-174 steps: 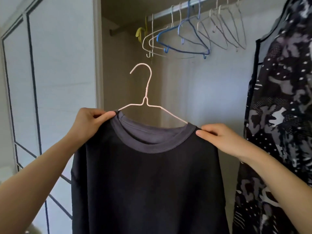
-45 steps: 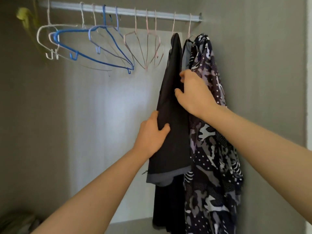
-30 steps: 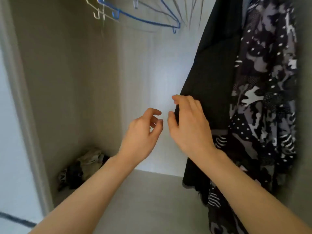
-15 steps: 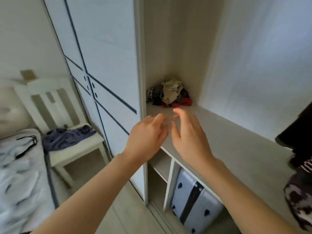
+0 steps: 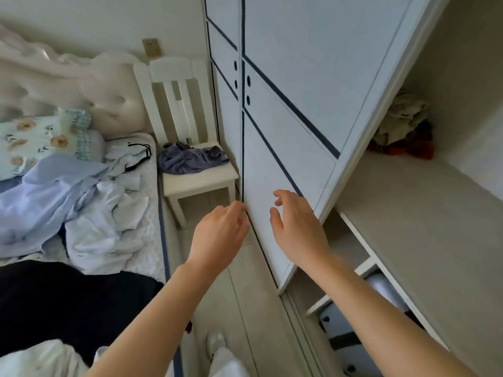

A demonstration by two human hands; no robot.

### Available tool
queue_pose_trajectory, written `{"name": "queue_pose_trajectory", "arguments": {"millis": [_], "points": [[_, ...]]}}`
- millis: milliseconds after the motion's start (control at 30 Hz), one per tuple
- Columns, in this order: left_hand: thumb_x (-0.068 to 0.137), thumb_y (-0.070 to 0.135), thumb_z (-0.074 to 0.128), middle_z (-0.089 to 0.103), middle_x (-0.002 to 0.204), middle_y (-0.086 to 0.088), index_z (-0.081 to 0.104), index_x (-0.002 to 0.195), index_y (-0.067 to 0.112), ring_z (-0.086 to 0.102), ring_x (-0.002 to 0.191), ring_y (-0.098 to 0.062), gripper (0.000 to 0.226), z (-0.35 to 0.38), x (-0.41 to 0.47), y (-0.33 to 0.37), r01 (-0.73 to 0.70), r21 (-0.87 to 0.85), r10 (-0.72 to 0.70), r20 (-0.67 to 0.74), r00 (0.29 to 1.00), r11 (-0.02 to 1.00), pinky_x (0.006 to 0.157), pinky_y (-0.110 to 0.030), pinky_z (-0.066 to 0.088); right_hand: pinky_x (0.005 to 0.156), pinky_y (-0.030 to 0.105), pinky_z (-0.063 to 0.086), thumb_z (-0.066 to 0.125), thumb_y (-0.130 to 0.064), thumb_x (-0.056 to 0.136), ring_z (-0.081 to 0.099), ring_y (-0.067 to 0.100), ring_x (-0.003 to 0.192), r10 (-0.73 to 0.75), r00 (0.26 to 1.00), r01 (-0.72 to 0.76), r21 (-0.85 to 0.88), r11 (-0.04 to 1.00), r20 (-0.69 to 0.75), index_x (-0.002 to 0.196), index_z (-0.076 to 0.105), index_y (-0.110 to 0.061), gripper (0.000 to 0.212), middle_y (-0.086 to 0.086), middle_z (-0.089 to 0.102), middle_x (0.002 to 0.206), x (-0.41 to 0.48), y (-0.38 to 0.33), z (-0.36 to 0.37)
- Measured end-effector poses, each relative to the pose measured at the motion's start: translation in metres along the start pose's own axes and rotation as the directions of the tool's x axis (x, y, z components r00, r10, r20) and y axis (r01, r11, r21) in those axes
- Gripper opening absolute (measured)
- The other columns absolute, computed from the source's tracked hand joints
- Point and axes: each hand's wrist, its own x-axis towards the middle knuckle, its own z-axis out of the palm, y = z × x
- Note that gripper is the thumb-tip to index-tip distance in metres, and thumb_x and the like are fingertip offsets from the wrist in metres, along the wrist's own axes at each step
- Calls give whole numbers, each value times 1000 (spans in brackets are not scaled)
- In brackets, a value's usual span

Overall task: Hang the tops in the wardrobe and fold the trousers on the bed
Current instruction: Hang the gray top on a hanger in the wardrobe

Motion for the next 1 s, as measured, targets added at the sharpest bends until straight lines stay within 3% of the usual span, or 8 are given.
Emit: {"name": "queue_pose_trajectory", "arguments": {"millis": [100, 200, 433, 567, 767, 1000], "points": [[101, 26, 47, 63, 80, 4, 62, 111, 16, 58, 75, -16, 20, -1, 28, -48, 44, 46, -43, -14, 999, 998, 65, -38, 52, 81, 21, 37, 42, -26, 102, 52, 18, 113, -22, 998, 24, -20, 1000, 64, 138, 41, -14, 39, 3, 53, 128, 43, -9, 35], [101, 24, 48, 64, 81, 3, 62, 111, 15, 59, 76, -18, 20, -1, 63, -102, 100, 69, -101, 13, 995, 993, 66, -41, 53, 86, 24, 40, 41, -25, 102, 49, 18, 119, -13, 993, 16, -27, 1000, 117, 139, 41, -13, 39, 3, 53, 129, 93, -19, 69], [100, 25, 47, 66, 100, 1, 59, 119, 14, 61, 87, -19, 25, 7, 147, -215, 151, 152, -172, 133, 976, 977, 76, -36, 51, 91, 32, 47, 41, -25, 102, 50, 21, 117, 49, 959, -36, -50, 998, 278, 137, 43, -11, 38, 6, 54, 127, 212, -25, 151], [101, 25, 44, 63, 116, -2, 56, 122, 13, 59, 101, -24, 28, 19, 202, -267, 155, 249, -205, 188, 961, 956, 83, -36, 46, 83, 38, 50, 40, -23, 101, 54, 24, 104, 72, 934, -31, -120, 992, 351, 129, 45, -8, 32, 8, 57, 113, 277, -20, 188], [101, 26, 40, 62, 107, -2, 52, 111, 14, 57, 97, -24, 19, 48, 283, -328, 142, 400, -256, 247, 935, 905, 78, -35, 44, 77, 41, 51, 40, -21, 100, 55, 25, 96, 87, 887, 24, -231, 973, 454, 126, 44, -7, 30, 9, 57, 110, 374, 2, 240], [99, 18, 41, 61, 112, -3, 51, 115, 15, 56, 103, -26, 19, 97, 393, -395, 251, 444, -403, 290, 868, 860, 81, -36, 40, 77, 38, 46, 39, -20, 100, 52, 29, 105, 41, 841, 127, -271, 954, 540, 130, 43, -5, 34, 13, 55, 119, 503, 40, 309]]}}
